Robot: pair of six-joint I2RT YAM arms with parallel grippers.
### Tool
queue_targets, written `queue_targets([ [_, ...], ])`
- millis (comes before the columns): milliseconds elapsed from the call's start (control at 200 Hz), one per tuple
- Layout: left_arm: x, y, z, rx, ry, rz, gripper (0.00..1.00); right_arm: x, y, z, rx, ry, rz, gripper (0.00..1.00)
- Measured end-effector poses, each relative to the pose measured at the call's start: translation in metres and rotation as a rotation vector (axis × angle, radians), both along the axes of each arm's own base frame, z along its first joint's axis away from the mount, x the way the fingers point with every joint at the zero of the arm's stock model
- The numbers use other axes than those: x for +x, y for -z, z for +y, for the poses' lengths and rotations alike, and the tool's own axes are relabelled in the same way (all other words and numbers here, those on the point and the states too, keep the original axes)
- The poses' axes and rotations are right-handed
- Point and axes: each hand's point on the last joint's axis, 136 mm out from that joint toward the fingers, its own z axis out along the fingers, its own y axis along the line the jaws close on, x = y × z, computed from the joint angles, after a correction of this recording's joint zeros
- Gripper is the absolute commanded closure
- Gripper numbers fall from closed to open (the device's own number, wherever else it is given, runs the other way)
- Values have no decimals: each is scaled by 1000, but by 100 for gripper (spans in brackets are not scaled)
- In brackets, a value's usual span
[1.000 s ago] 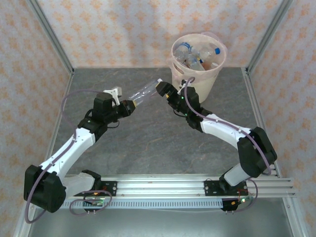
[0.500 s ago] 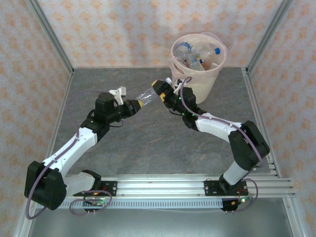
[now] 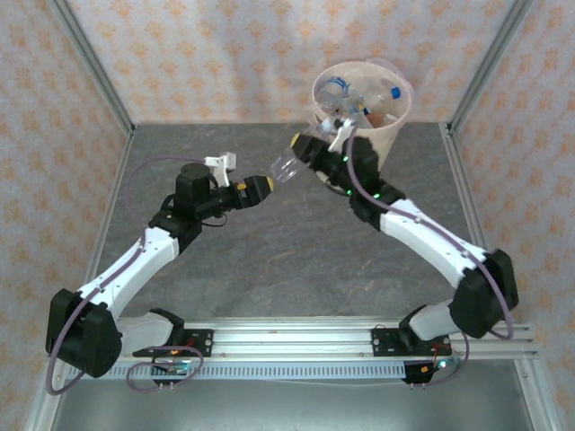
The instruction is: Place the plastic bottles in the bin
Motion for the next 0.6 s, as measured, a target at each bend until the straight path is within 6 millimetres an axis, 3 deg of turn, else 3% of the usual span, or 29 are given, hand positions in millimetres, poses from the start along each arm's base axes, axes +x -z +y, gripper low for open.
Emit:
queue_targets([
  [140, 3, -5, 8, 33, -41, -40, 0, 15, -94, -84, -90, 244, -164, 54],
  [250, 7, -1, 14, 57, -83, -36, 0, 29, -121, -144, -118, 415, -182, 52],
  [310, 10, 2, 17, 67, -100, -31, 0, 46, -118, -163, -138, 477, -152, 51],
  [375, 13, 9, 18, 82, -109, -20, 0, 67, -106, -168, -165, 508, -106, 51],
  [500, 16, 29, 19, 119, -115, 32, 0, 110, -58, -156, -221, 490, 24, 49],
  [600, 17, 40, 22, 141, -127, 64, 0, 129, -18, -148, -254, 469, 131, 47],
])
